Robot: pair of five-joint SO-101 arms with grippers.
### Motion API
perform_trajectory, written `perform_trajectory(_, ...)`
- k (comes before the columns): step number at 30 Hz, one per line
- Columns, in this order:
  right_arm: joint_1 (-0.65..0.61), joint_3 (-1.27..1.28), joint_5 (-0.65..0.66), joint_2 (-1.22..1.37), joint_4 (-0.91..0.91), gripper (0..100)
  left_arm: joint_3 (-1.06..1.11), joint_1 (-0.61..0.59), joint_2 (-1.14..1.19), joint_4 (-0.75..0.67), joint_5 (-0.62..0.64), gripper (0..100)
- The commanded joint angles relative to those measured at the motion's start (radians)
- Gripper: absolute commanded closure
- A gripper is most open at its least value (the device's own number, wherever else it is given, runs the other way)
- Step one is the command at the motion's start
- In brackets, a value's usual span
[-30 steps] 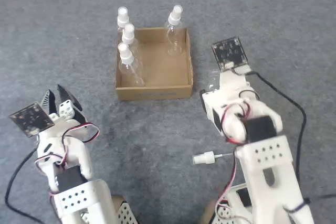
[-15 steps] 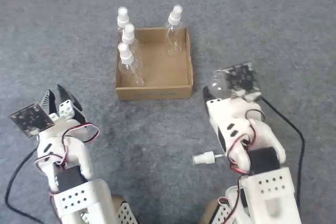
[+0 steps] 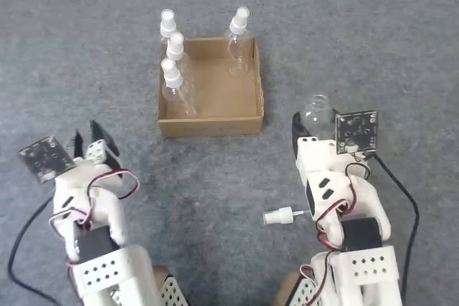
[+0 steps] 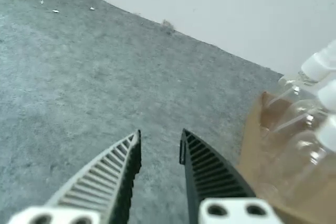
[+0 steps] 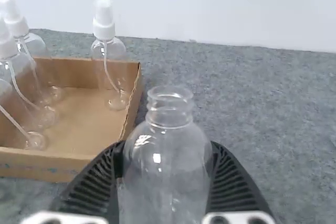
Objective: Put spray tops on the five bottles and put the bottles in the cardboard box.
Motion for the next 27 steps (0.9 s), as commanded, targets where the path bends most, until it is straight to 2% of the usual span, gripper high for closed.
perform_trajectory(1, 0.035, -0.014, -0.038, -0.028, -0.027, 96.2, -0.142, 0.112, 0.009, 0.157, -0.054, 88)
perform_trajectory(5, 0.099, -0.012, -0.044, -0.028, -0.028, 96.2, -0.208, 0.227, 0.009, 0.279, -0.112, 88)
perform_trajectory(9, 0.153, -0.015, -0.109, -0.03, -0.033, 96.2, -0.249, 0.321, 0.014, 0.338, -0.18, 88)
perform_trajectory(15, 0.239, -0.011, -0.149, -0.028, -0.068, 96.2, -0.302, 0.543, 0.017, 0.402, -0.308, 86)
perform_trajectory(27, 0.392, -0.011, -0.241, -0.022, -0.108, 96.2, -0.295, 0.908, 0.041, 0.414, -0.315, 84)
